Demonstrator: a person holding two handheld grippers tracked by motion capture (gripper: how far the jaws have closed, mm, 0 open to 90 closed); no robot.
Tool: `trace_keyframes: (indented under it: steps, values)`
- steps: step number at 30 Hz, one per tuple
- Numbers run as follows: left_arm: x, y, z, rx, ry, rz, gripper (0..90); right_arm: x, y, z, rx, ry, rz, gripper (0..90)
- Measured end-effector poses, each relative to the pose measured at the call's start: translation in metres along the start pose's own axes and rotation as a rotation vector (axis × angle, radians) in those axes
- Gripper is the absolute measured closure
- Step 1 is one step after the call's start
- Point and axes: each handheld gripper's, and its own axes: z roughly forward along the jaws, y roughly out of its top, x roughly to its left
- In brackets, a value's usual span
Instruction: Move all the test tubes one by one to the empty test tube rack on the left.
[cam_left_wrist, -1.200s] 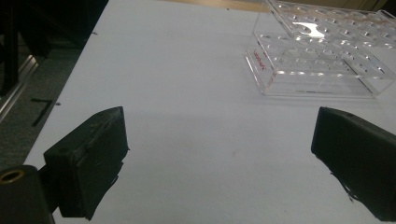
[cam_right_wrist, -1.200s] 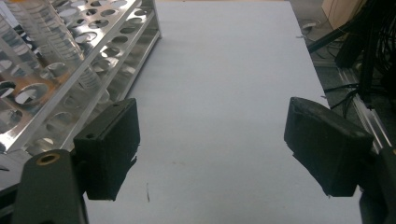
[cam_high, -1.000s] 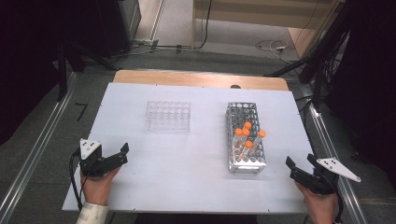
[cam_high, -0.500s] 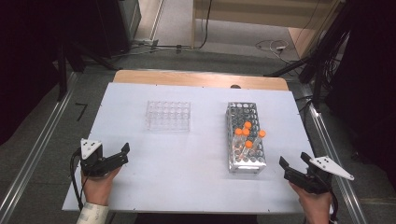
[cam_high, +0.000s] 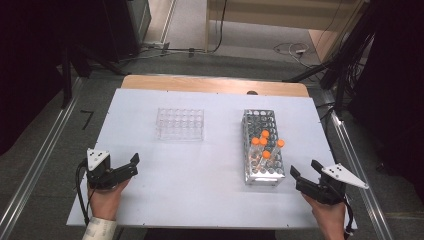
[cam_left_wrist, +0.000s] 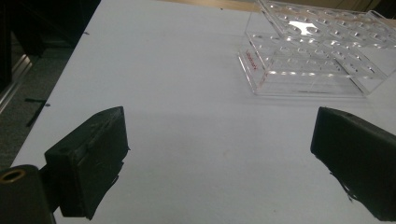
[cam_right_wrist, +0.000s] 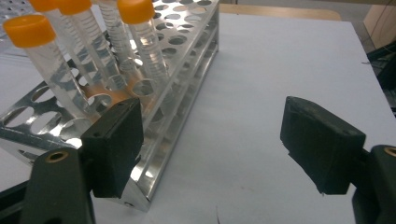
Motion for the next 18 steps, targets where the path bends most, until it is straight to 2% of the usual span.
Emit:
trace_keyframes:
  steps: [12, 18]
  values:
    - [-0.002, 0.000, 0.001, 0.001, -0.004, 0.003, 4.7, 0.011, 0.010, 0.019, -0.010, 0.039, -0.031, 27.1]
    - [-0.002, 0.000, 0.001, 0.002, -0.003, 0.003, 4.7, 0.016, 0.018, 0.034, -0.020, 0.071, -0.057, 36.1]
